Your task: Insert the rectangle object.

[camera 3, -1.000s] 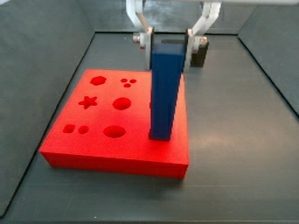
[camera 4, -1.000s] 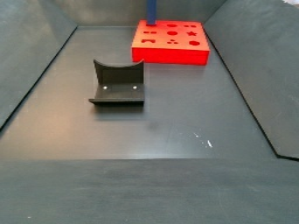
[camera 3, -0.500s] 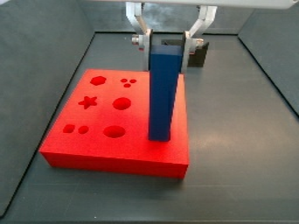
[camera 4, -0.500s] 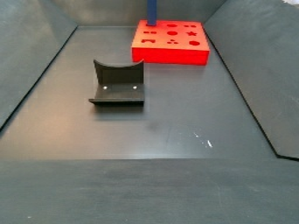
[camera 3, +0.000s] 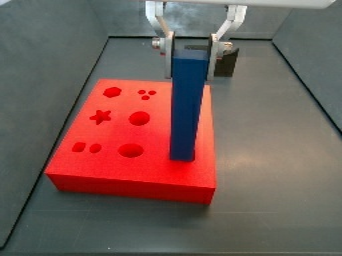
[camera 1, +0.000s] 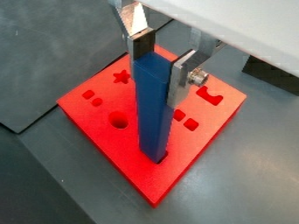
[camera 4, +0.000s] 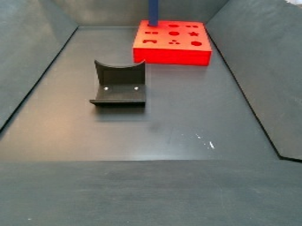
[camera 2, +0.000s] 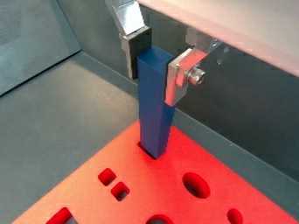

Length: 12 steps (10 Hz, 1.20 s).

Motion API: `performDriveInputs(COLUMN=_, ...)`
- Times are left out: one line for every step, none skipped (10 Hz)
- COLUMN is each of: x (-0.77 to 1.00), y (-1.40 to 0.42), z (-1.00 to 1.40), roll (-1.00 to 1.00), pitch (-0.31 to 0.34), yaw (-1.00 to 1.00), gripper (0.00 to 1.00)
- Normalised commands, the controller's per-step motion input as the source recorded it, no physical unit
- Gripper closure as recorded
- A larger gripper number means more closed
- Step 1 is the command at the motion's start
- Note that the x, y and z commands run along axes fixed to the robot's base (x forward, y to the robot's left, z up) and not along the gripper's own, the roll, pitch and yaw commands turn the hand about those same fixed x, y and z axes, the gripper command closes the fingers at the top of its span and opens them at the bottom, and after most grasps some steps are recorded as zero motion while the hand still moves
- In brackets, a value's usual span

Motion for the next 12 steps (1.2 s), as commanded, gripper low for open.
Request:
performDriveInputs(x=0.02, y=0.0, z=0.0, roll=0.0, pitch=0.0, yaw=0.0, gripper=1.0)
performDriveInputs(x=0.02, y=-0.02, z=0.0, roll=0.2, pitch=0.001, yaw=0.0, gripper=1.0)
performDriveInputs(x=0.01, y=-0.05, z=-0.03, roll=0.36, pitch=0.014, yaw=0.03, gripper=1.0)
performDriveInputs(x=0.01, y=0.0, z=-0.05, roll=0.35, pitch=0.013, yaw=0.1, gripper=1.0)
performDriveInputs(x=0.0, y=-0.02, z=-0.03, roll=0.26, pitch=0.0, yaw=0.07, gripper=1.0)
performDriveInputs(x=-0.02, y=-0.08, z=-0.22, roll=0.24, pitch=-0.02, yaw=0.07, gripper=1.0)
performDriveInputs(x=0.0, y=-0.05, z=-0.56, roll=0.31, pitch=-0.053, yaw=0.04, gripper=1.0)
performDriveInputs(x=0.0, y=0.0, z=-0.91, roll=0.04, pitch=-0.051, yaw=0.04, gripper=1.0)
performDriveInputs(x=0.0, y=0.0, z=-1.0, roll=0.0, pitch=-0.093, yaw=0.12, gripper=1.0)
performDriveInputs(x=0.0, y=0.02, z=-1.0, roll=0.0, pitch=-0.086, yaw=0.13, gripper=1.0)
performDriveInputs(x=0.0, y=0.06, z=-1.0, roll=0.0, pitch=-0.06, yaw=0.15, gripper=1.0)
performDriveInputs(x=0.0, y=0.04, z=-1.0, roll=-0.03, pitch=-0.007, yaw=0.19, gripper=1.0)
